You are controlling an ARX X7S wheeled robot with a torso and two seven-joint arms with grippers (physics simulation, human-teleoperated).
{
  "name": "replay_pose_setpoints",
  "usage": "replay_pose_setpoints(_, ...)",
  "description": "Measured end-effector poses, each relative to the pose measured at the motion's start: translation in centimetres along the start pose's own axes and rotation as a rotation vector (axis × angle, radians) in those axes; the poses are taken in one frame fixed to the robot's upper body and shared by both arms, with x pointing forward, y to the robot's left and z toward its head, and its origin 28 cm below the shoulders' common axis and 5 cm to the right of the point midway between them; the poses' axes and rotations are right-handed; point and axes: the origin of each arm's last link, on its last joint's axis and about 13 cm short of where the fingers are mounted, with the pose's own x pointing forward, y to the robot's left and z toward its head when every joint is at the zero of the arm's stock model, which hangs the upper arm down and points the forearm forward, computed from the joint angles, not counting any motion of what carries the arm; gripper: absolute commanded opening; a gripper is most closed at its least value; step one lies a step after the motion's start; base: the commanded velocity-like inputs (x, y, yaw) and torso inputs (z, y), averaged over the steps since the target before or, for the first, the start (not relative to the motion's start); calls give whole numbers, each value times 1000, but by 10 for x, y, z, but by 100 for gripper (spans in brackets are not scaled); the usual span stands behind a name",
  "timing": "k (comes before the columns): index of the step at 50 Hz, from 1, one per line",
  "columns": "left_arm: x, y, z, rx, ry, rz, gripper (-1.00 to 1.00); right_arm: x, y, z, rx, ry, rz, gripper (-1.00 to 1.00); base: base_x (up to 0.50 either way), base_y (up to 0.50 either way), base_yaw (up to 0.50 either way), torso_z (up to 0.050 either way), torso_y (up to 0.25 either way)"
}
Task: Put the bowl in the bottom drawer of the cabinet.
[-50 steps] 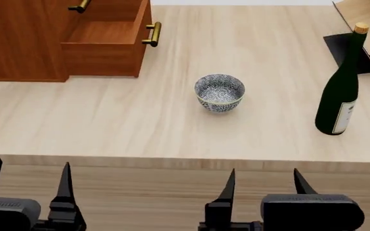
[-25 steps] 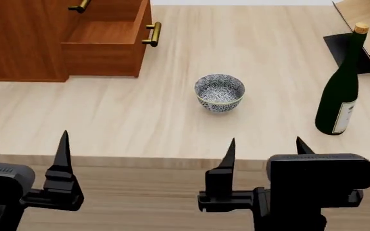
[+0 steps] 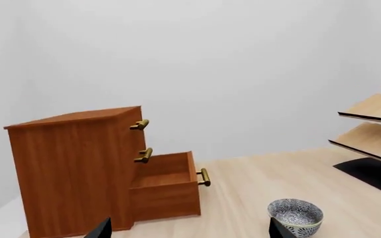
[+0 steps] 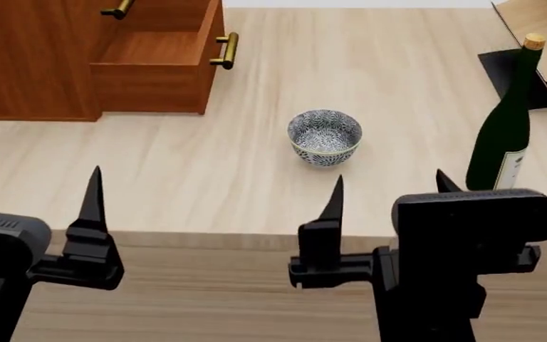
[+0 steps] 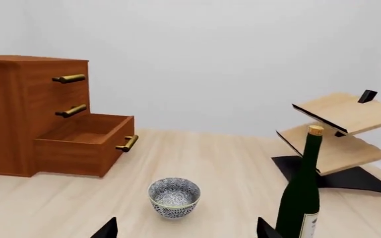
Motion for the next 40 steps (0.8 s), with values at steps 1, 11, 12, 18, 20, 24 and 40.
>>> replay_pose_setpoints(1, 0, 0, 0, 0, 0, -1, 100, 0, 0, 0, 0, -1, 0, 100, 0, 0, 0, 0, 0)
replay_pose_setpoints(11, 0, -1, 2, 3, -4, -6, 100, 0, 0, 3, 1, -7, 4, 100, 0, 0, 0, 0, 0)
replay_pose_setpoints(12, 0, -1, 2, 4, -4, -7, 100, 0, 0, 3, 1, -8, 4, 100, 0, 0, 0, 0, 0)
replay_pose_setpoints(18, 0, -1, 2, 4, -5, -10, 100, 0, 0, 4, 0, -10, 6, 100, 0, 0, 0, 0, 0)
replay_pose_setpoints(20, 0, -1, 3, 4, -6, -11, 100, -1, 0, 5, 0, -10, 7, 100, 0, 0, 0, 0, 0)
replay_pose_setpoints(24, 0, -1, 3, 4, -7, -12, 100, -1, 0, 5, 1, -11, 8, 100, 0, 0, 0, 0, 0)
replay_pose_setpoints(40, 0, -2, 3, 2, -7, -17, 100, 0, 0, 6, 4, -13, 10, 100, 183, 0, 0, 0, 0)
